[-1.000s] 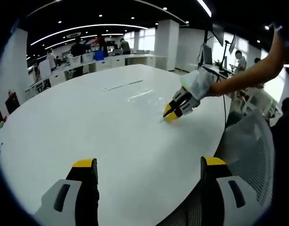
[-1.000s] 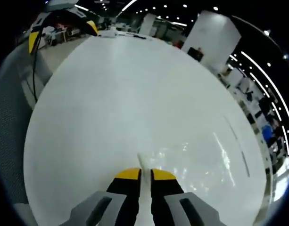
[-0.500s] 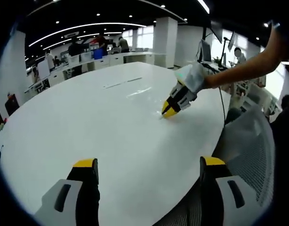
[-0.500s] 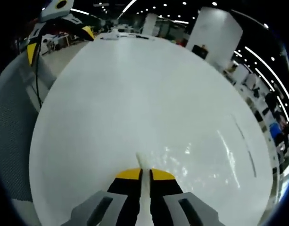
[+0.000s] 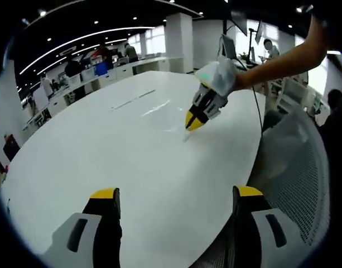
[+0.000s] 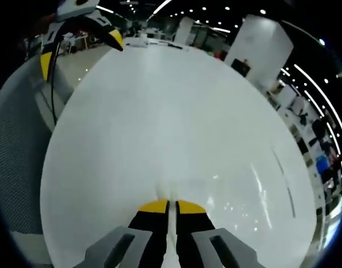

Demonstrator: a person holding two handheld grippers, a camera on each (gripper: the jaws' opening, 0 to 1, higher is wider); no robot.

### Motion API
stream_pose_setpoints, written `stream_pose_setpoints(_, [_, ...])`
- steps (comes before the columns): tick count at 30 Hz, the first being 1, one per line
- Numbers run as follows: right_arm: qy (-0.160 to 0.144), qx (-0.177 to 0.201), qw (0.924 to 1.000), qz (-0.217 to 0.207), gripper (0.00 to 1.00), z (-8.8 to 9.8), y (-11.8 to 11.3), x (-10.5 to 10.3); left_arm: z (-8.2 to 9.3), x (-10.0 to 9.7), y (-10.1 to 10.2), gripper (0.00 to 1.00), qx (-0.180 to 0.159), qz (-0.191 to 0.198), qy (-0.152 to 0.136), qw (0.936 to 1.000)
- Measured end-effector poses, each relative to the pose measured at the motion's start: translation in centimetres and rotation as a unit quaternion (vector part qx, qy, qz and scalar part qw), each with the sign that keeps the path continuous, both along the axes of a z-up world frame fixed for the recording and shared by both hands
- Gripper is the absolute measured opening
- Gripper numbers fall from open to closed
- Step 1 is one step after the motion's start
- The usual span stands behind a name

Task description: Open the resealable bag by pulling the two sides of the seal apart until the entire bag opening is separated and visibly accessible.

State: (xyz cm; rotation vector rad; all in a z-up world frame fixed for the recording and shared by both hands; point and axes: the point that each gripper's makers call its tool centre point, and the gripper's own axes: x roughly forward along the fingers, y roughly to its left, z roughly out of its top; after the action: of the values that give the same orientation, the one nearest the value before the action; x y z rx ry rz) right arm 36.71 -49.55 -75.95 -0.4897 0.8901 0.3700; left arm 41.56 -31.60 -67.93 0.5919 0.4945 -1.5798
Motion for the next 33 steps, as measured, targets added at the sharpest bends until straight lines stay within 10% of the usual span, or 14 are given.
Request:
stream_pose_setpoints(14, [-0.025, -0.020, 0.9990, 0.032, 0.00, 2.5, 2.9, -1.7, -0.7, -3.4, -1.1, 0.67, 0.022, -0.115, -0.061, 0.9913])
stream_pose_setpoints(33, [-0.014, 0.014, 0.9971, 0.073, 0.00, 3.1, 9.3, -4.0, -2.0, -6.1, -5.3, 0.59, 0.012, -0.163, -0.042, 0.9856])
